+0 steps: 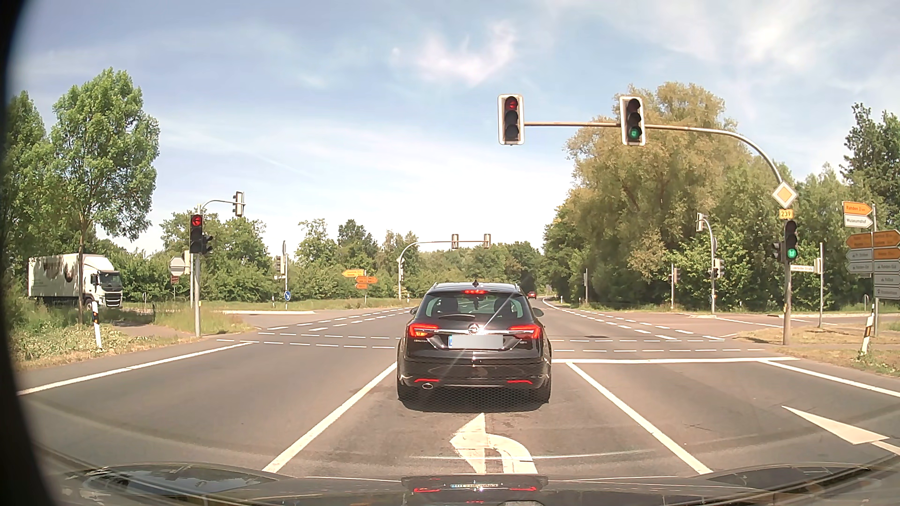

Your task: Follow the waypoints while adhering to traffic rules and regulations

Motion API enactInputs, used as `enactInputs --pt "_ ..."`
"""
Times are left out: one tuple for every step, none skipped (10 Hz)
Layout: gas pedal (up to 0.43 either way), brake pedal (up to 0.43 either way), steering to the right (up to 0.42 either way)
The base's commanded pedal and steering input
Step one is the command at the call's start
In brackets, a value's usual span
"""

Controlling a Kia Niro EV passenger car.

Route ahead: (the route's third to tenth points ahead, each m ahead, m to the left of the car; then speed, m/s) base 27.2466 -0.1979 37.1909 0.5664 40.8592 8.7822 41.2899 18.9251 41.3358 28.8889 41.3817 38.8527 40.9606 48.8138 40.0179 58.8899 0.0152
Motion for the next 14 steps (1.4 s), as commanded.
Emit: enactInputs --pt "0.000 0.000 0.004" --pt "0.000 0.000 0.004" --pt "0.000 0.000 0.004" --pt "0.000 0.000 0.004" --pt "0.000 0.000 0.004" --pt "0.000 0.000 0.004" --pt "0.000 0.000 0.004" --pt "0.000 0.000 0.004" --pt "0.000 0.000 0.004" --pt "0.000 0.000 0.004" --pt "0.000 0.000 0.004" --pt "0.000 0.000 0.004" --pt "0.000 0.000 0.004" --pt "0.000 0.000 0.004"
